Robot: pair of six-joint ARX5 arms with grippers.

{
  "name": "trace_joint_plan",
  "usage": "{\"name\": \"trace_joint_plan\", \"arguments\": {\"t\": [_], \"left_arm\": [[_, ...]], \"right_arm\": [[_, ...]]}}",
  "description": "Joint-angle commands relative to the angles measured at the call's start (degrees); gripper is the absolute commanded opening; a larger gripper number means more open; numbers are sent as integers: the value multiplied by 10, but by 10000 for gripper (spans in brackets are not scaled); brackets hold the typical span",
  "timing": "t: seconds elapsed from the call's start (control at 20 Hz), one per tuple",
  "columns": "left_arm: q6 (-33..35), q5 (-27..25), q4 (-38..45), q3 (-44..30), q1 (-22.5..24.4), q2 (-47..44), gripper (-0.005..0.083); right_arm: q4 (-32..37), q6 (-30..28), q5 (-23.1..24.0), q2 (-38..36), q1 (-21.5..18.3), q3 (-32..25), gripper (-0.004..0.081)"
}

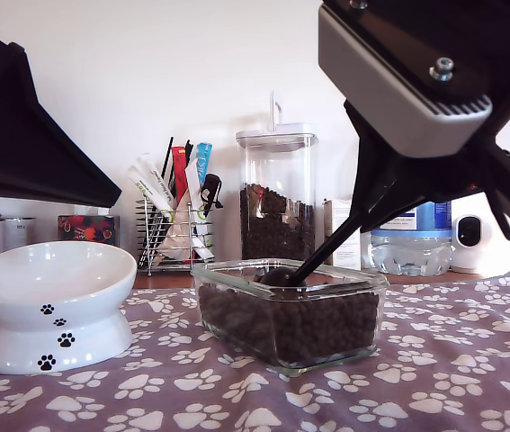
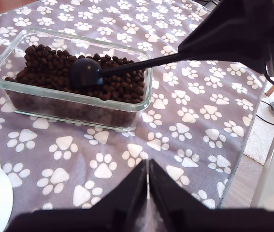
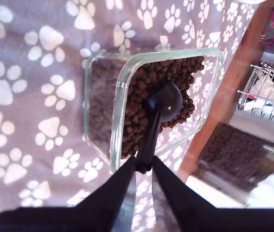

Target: Measure one spoon of cat food and pour it into the food bowl

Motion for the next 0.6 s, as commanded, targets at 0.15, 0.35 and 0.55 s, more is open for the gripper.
{"name": "trace_joint_plan", "arguments": {"t": [0.15, 0.35, 0.55], "left_arm": [[0, 1, 4, -9, -2, -1, -19], [0, 1, 5, -9, -2, -1, -19], [1, 0, 5, -9, -2, -1, -19]], "right_arm": [[-2, 89, -4, 8, 5, -12, -12], [-3, 157, -6, 8, 13, -11, -12], [-3, 237, -11, 8, 33, -10, -12]]}}
